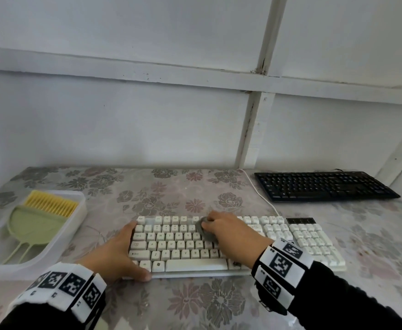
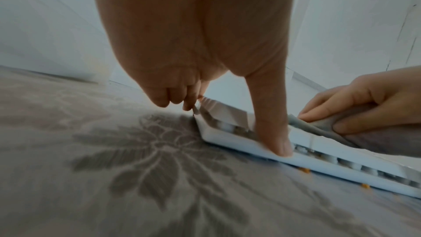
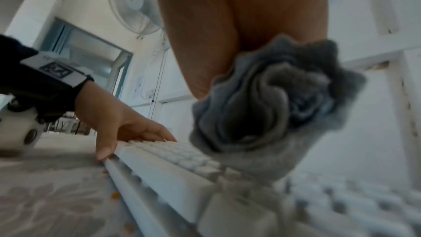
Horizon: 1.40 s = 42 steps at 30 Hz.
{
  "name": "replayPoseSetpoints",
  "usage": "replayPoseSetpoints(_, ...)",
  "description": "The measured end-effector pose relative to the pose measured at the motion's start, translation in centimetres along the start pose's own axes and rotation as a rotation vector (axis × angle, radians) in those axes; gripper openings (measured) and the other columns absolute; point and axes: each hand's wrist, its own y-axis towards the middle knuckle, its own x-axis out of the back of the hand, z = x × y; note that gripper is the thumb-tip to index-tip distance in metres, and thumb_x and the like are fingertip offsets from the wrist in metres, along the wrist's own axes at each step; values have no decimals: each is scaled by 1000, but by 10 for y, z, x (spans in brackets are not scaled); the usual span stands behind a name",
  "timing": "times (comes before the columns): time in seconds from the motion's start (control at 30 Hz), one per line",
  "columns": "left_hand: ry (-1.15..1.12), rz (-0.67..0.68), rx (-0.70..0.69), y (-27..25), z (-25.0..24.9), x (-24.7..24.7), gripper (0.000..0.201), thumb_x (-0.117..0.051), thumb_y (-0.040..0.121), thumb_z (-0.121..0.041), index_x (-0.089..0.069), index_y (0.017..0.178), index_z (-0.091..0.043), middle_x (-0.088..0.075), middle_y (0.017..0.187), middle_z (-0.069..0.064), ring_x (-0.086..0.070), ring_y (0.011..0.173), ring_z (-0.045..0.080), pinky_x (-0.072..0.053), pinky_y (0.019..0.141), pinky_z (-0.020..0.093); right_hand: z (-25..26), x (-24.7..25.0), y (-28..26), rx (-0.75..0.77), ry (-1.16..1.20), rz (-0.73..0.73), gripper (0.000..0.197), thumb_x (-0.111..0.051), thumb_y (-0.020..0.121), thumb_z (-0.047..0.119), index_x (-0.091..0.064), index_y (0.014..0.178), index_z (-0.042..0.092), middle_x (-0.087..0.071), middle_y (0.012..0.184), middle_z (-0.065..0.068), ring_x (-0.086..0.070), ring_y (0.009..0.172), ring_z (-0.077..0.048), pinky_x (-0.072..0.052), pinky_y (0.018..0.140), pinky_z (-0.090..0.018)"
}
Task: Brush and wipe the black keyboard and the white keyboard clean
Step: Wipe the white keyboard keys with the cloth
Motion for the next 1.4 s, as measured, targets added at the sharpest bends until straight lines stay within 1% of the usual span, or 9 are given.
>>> replayPoseSetpoints(0.1,-11,4,-3,-1,-1,0,125,-89,57,-26,-3,148,-28,-37,138,-8,-36,113,7,-29,103,25,-21,0,-14,-60,-20,-23,36,-43,87,-6,-61,114,10,-51,118,-5,-51,102,-27,-40,87,-31)
replayPoseSetpoints(0.3,15,10,-6,-1,-1,-1,123,-88,59,-27,-3,148,-26,-33,121,-14,-36,110,5,-29,95,20,-50,-3,-32,-106,-13,-13,34,-45,92,2,-59,120,17,-51,118,0,-52,95,-19,-33,77,-22)
replayPoseSetpoints(0.5,14,4,8,0,0,0,127,-89,57,-30,-1,148,-27,-34,143,-7,-36,112,6,-28,104,25,-77,9,-52,-257,-62,38,32,-44,90,1,-64,109,18,-53,111,3,-51,93,-14,-37,77,-19)
replayPoseSetpoints(0.6,-3,5,8,1,1,0,128,-89,55,-28,-2,148,-27,-36,139,-8,-36,113,7,-28,105,27,-66,20,-44,-295,-37,37,26,-44,87,-2,-60,81,17,-48,93,6,-46,86,-14,-30,64,-14)
replayPoseSetpoints(0.67,-2,3,1,1,1,-1,126,-89,56,-27,-3,148,-27,-37,129,-12,-36,112,7,-29,103,25,-46,29,-30,-282,29,-32,27,-44,87,-1,-51,70,18,-42,90,7,-42,89,-14,-33,73,-14)
replayPoseSetpoints(0.87,3,11,-3,3,3,0,124,-88,57,-29,-3,147,-30,-36,123,-15,-38,112,6,-30,99,24,12,12,4,11,112,-65,20,-48,95,7,-63,106,11,-55,115,-3,-51,98,-20,-45,95,-33)
replayPoseSetpoints(1.07,3,13,-22,4,5,-1,123,-89,56,-29,-5,147,-29,-35,122,-17,-37,114,6,-30,103,25,-24,3,-21,-53,8,-51,30,-45,94,6,-56,119,17,-50,123,0,-47,106,-19,-37,97,-28)
replayPoseSetpoints(1.23,-13,23,-22,5,6,0,127,-90,54,-30,-3,147,-29,-34,126,-17,-36,117,6,-28,107,27,-66,8,-50,-190,-45,-10,31,-42,94,5,-60,116,20,-52,116,3,-44,95,-13,-36,90,-22)
replayPoseSetpoints(1.4,-12,21,-24,4,4,-1,127,-89,54,-29,-3,148,-26,-34,128,-15,-35,114,5,-28,103,24,-74,21,-46,-260,-51,39,28,-43,87,-4,-61,94,15,-41,88,7,-45,83,-13,-26,58,-12)
